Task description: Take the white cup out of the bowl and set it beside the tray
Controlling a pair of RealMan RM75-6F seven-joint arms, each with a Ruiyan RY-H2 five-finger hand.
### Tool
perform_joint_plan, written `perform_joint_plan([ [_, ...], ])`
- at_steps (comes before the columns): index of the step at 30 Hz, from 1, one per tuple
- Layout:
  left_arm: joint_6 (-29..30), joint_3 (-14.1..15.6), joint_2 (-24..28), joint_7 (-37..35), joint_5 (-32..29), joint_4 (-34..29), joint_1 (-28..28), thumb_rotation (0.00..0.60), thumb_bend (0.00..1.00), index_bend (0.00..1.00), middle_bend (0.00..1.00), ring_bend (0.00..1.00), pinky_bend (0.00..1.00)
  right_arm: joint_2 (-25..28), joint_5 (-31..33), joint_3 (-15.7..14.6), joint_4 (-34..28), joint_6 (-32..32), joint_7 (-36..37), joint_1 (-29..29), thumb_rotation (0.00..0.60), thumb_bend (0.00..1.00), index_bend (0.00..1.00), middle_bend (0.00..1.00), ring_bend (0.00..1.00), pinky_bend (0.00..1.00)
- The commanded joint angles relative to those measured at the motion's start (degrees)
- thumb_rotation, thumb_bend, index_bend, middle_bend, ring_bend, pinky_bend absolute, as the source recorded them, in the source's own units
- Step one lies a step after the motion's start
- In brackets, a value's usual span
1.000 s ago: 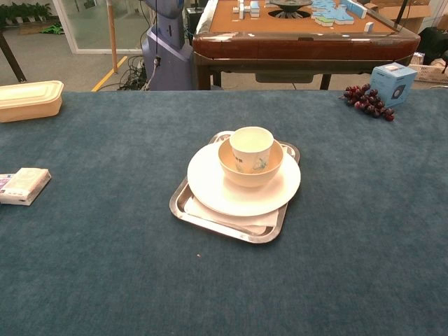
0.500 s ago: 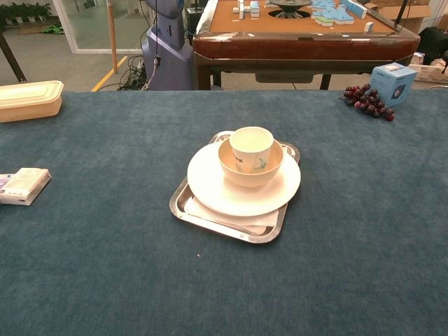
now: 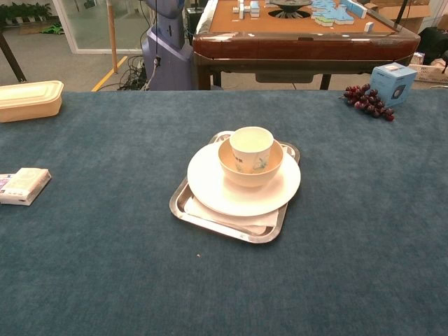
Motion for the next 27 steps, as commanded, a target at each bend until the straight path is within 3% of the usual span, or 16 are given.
perform_joint_plan([
  [1,-0.96,-0.55,-0.12,-0.25,-1.29,0.57,-0.34,0.6,0.32,0.0,0.0,0.0,0.0,-0.61,4.54,2.84,0.99,-7.11,-1.81,6.62,0.6,0.05,0.0,0.0,0.0,0.0],
  [13,-0.52,-0.67,0.67,-2.19,-0.97,0.58,0.06,0.6,0.32,0.0,0.0,0.0,0.0,-5.66,16.13,4.58,2.77,-17.25,-11.14,19.42,0.6,0.05,0.0,0.0,0.0,0.0],
  [27,0.25,-0.86,1.8,-4.3,-0.82,0.24,0.75,0.6,0.32,0.0,0.0,0.0,0.0,-14.22,26.65,0.89,5.53,-20.37,-21.23,31.22,0.6,0.05,0.0,0.0,0.0,0.0],
])
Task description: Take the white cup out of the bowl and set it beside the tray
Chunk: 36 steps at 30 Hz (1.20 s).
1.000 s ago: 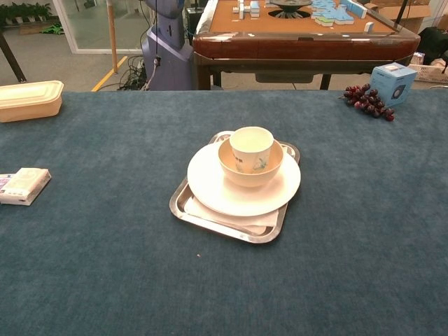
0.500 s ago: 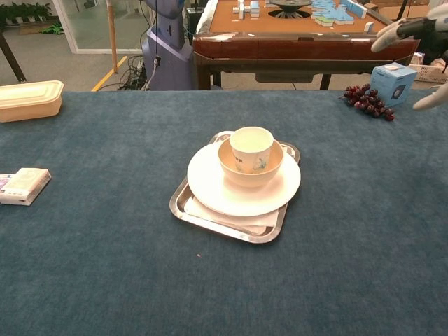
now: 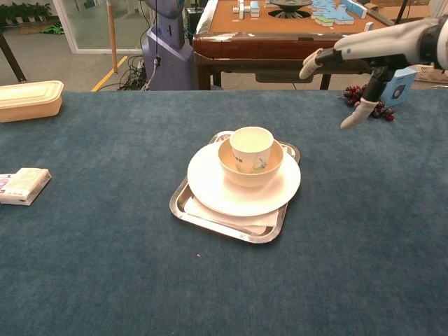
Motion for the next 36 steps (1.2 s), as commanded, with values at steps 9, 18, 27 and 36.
perform_joint_plan([
  [9,1.22,-0.2,1.45,-1.88,0.64,-1.0,0.76,0.6,0.32,0.0,0.0,0.0,0.0,-4.65,7.1,-2.98,1.81,1.38,-5.23,6.31,0.6,0.04,0.0,0.0,0.0,0.0],
  [18,1.54,0.05,1.94,-3.72,1.04,-0.53,1.31,0.6,0.32,0.0,0.0,0.0,0.0,-9.96,11.3,-4.35,5.84,-0.17,-7.29,12.01,0.6,0.04,0.0,0.0,0.0,0.0],
  [27,2.05,-0.08,2.8,-5.6,1.03,-0.55,1.9,0.6,0.32,0.0,0.0,0.0,0.0,-13.62,14.3,-5.79,8.33,-0.65,-8.42,16.37,0.6,0.04,0.0,0.0,0.0,0.0],
  [36,2.25,-0.15,3.08,-6.87,1.42,-0.03,2.08,0.6,0.32,0.0,0.0,0.0,0.0,-15.7,16.89,-7.27,10.18,-0.61,-9.03,19.26,0.6,0.04,0.13,0.0,0.0,0.0],
])
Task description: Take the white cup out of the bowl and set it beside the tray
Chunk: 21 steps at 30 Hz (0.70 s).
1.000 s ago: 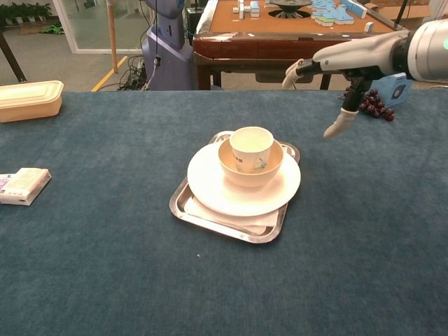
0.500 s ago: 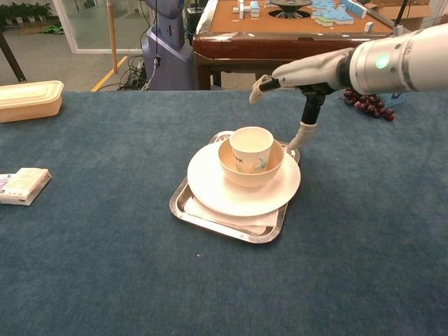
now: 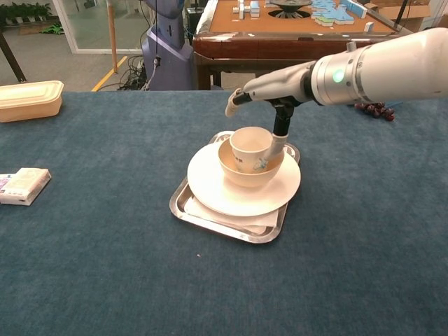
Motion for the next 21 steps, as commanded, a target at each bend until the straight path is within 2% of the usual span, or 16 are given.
perform_joint_plan([
  [1,0.02,-0.01,0.08,-0.28,0.13,0.08,0.03,0.6,0.32,0.0,0.0,0.0,0.0,-0.55,0.76,-0.65,0.56,0.11,-0.2,0.73,0.6,0.04,0.16,0.0,0.0,0.0],
  [9,0.09,-0.14,-0.28,-1.4,0.71,1.11,-0.14,0.6,0.32,0.0,0.0,0.0,0.0,-2.02,1.93,-2.32,2.25,0.55,-0.66,2.11,0.6,0.06,0.38,0.0,0.0,0.0],
  [21,1.28,0.21,0.05,-1.38,2.11,0.46,0.36,0.6,0.32,0.0,0.0,0.0,0.0,-1.62,1.98,-3.1,1.57,2.14,-0.56,2.99,0.6,0.08,0.44,0.0,0.0,0.0],
])
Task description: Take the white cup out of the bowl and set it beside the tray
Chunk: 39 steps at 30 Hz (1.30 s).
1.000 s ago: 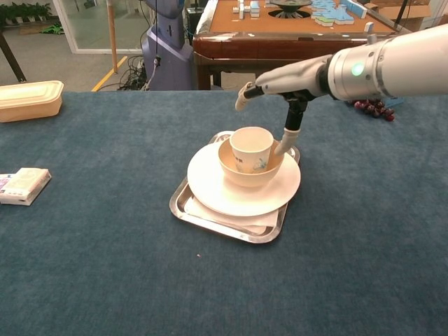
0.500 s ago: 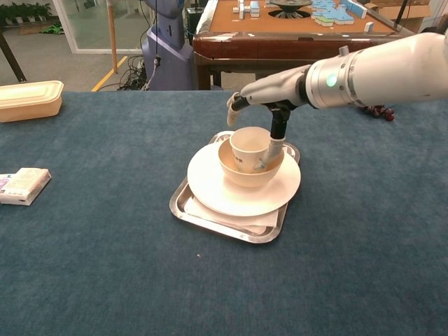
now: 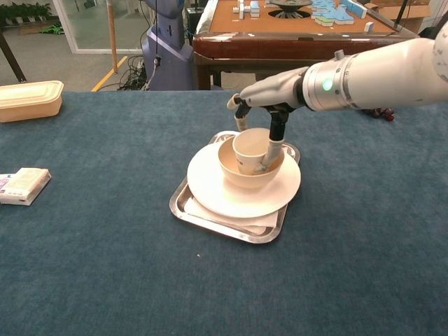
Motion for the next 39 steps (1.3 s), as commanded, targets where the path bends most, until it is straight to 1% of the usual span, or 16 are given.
perform_joint_plan([
  [1,-0.02,-0.02,0.02,0.27,-0.06,-0.15,-0.01,0.6,0.32,0.0,0.0,0.0,0.0,0.54,-0.29,0.07,-0.83,0.77,-0.05,0.14,0.6,0.08,0.44,0.0,0.0,0.0],
  [7,-0.2,-0.08,0.05,1.14,-0.32,-0.63,-0.06,0.6,0.32,0.0,0.0,0.0,0.0,2.99,-0.79,0.77,-3.8,2.92,0.27,0.03,0.6,0.08,0.45,0.0,0.0,0.0],
  [15,-1.16,0.05,-0.92,2.04,-0.75,0.52,-0.42,0.6,0.32,0.0,0.0,0.0,0.0,8.21,-2.05,1.56,-9.1,6.21,1.31,-1.48,0.6,0.08,0.45,0.0,0.0,0.0],
  [23,-2.02,0.14,-1.75,3.68,-1.07,0.68,-0.88,0.6,0.32,0.0,0.0,0.0,0.0,12.39,-3.4,3.14,-12.72,6.97,3.15,-2.51,0.6,0.08,0.45,0.0,0.0,0.0],
  [28,-2.06,-0.04,-1.69,3.63,-1.41,0.8,-0.9,0.6,0.32,0.0,0.0,0.0,0.0,15.64,-4.39,2.08,-16.65,8.82,2.6,-4.09,0.6,0.08,0.45,0.0,0.0,0.0],
  [33,-2.22,0.15,-1.87,4.24,-1.16,0.78,-1.02,0.6,0.32,0.0,0.0,0.0,0.0,19.2,-6.76,0.24,-21.79,11.23,2.93,-7.25,0.6,0.08,0.45,0.0,0.0,0.0],
  [39,-2.78,0.31,-2.46,5.58,-1.43,0.86,-1.25,0.6,0.32,0.0,0.0,0.0,0.0,23.72,-9.31,-1.52,-26.18,13.46,3.43,-10.87,0.6,0.08,0.45,0.0,0.0,0.0],
])
